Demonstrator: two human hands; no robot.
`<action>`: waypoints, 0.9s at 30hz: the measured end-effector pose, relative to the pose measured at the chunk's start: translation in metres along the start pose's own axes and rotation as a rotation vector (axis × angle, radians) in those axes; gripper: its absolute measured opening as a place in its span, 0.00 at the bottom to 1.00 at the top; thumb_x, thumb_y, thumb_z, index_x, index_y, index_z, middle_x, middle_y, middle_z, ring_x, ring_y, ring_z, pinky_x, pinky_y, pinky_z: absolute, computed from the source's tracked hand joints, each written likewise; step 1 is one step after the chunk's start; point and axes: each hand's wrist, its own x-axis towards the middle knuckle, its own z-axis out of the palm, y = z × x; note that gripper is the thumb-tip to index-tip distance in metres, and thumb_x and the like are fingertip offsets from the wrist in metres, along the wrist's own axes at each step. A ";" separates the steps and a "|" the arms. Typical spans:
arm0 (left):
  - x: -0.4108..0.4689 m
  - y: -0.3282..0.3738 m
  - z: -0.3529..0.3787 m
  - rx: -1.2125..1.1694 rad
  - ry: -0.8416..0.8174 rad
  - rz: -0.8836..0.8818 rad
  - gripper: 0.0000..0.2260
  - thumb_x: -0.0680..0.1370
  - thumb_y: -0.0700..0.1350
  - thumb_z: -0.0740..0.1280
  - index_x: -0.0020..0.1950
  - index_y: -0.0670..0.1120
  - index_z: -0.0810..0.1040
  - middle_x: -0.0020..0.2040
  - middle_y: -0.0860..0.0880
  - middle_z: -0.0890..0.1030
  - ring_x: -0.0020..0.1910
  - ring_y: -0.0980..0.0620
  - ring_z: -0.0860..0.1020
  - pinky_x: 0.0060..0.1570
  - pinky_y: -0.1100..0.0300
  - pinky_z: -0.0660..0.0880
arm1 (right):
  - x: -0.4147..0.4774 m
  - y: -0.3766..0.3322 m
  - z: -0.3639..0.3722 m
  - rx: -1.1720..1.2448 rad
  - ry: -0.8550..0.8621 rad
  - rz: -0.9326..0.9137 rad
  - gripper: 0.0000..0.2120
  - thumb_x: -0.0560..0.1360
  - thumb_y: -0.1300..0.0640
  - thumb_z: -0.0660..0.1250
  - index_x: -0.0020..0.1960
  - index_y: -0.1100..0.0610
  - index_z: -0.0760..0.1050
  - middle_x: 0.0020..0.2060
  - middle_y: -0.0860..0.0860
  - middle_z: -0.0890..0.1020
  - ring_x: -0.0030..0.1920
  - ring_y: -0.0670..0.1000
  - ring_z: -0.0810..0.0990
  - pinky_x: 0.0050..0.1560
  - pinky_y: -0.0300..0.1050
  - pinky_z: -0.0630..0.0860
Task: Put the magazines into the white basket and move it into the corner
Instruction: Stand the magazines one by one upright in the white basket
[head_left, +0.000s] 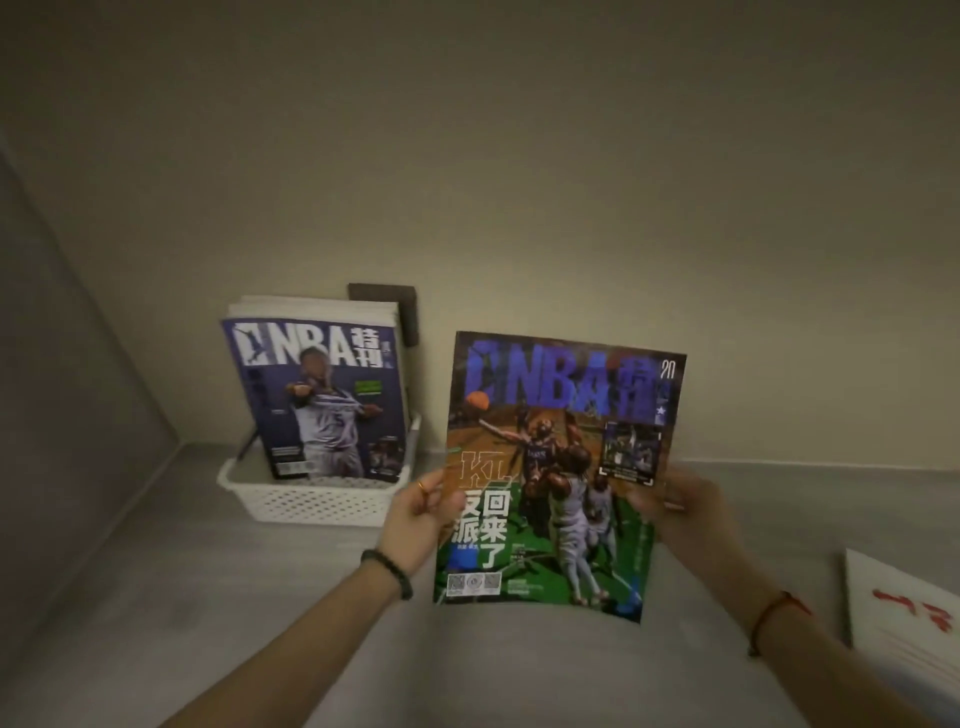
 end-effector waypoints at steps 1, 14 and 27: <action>0.003 0.007 -0.026 0.022 0.051 0.012 0.13 0.75 0.31 0.60 0.59 0.35 0.71 0.39 0.44 0.79 0.26 0.65 0.76 0.30 0.72 0.73 | 0.007 -0.016 0.021 0.012 -0.013 -0.037 0.14 0.68 0.69 0.70 0.44 0.50 0.81 0.39 0.48 0.83 0.34 0.34 0.79 0.34 0.31 0.76; 0.075 0.082 -0.244 0.107 0.493 0.098 0.10 0.74 0.38 0.65 0.55 0.40 0.77 0.47 0.47 0.79 0.41 0.53 0.77 0.42 0.59 0.75 | 0.075 -0.155 0.234 0.136 0.026 -0.081 0.08 0.74 0.64 0.65 0.51 0.63 0.79 0.40 0.50 0.80 0.34 0.43 0.77 0.31 0.23 0.70; 0.142 0.008 -0.278 0.106 0.630 -0.089 0.08 0.66 0.30 0.72 0.40 0.38 0.76 0.33 0.49 0.76 0.35 0.49 0.75 0.46 0.55 0.75 | 0.107 -0.118 0.291 -0.057 0.129 0.074 0.03 0.69 0.61 0.71 0.41 0.59 0.83 0.29 0.44 0.77 0.30 0.36 0.71 0.27 0.19 0.65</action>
